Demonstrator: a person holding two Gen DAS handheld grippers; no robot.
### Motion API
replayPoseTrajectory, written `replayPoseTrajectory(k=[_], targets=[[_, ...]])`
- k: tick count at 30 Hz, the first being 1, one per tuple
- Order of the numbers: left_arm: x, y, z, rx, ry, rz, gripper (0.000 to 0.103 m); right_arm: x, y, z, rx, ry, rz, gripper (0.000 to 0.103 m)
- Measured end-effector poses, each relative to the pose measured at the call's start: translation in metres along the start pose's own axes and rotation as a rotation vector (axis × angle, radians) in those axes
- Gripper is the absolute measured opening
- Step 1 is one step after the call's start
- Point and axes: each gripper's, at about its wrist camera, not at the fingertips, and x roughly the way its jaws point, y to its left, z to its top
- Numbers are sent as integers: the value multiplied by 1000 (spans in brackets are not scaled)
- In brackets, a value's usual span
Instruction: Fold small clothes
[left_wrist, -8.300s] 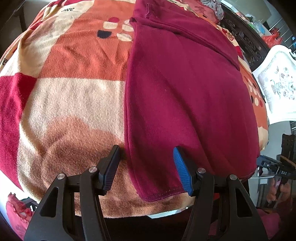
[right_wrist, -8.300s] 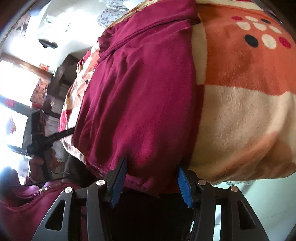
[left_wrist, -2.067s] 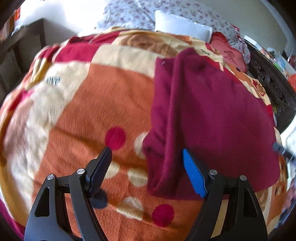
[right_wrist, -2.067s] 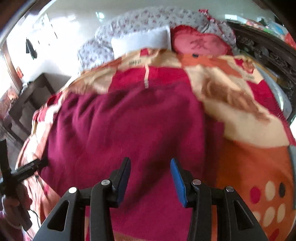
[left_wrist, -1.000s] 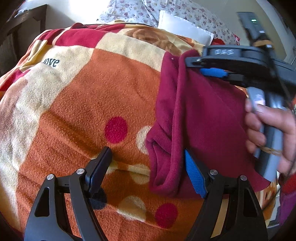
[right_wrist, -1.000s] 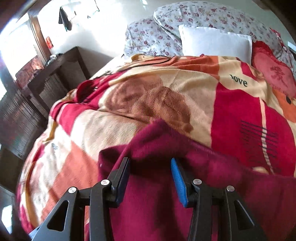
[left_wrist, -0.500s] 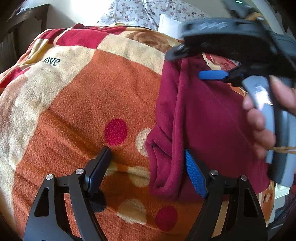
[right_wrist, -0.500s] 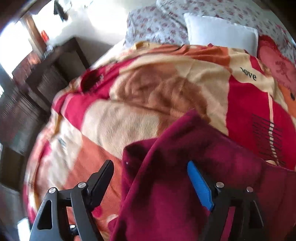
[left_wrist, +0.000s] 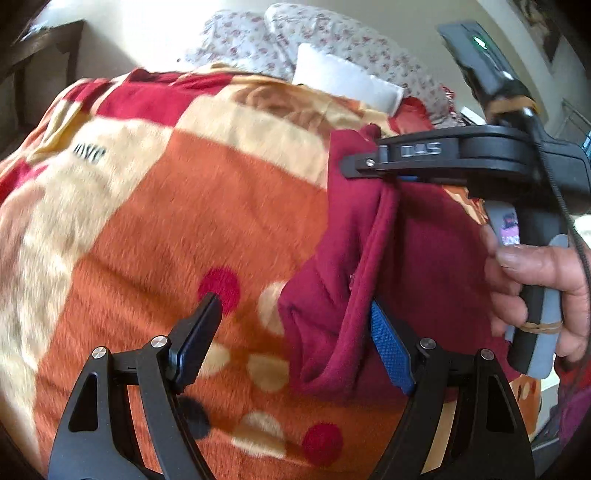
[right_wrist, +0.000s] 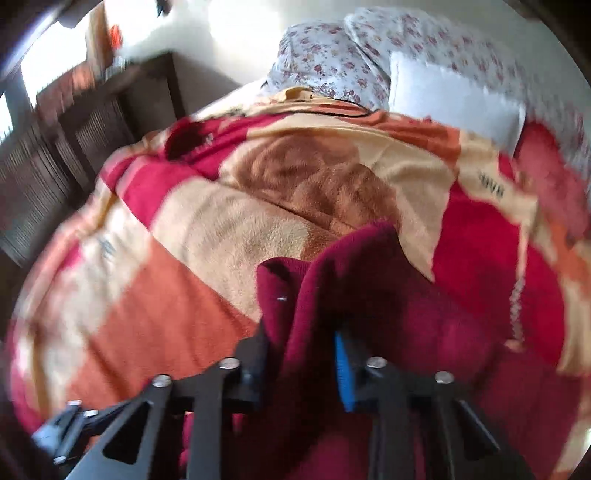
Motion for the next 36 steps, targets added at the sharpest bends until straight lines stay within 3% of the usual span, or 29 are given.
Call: replayPoseTrajectory(k=[4,11,28,29,30,32,33,36], targets=[[9,-8,8,42,9,0,80,-6,-14,-3,84,-8,84,21],[28,-5,18,31,61,-15,80,-2,-8,-2,70,-3,94,21],[46,-7,23,12,61,-50,81,4,-8,-1,63,-8,99,21],[46,-7,23,9,64,-60,72,3,-9,-1,68,-10,107,21],[47,-7,23,2,77,-93,55,1,-11,-2,77,-16,120,21],[45,-9,23,-10,90,-106,46,-3,-15,-3,93,-27,149,21],[42,-12,23,-1,88,-104,36,-7,-17,-4,103,-36,166,20],[29,-24,24,28,62,-80,28,-21,-24,-3,121,-62,193,17]])
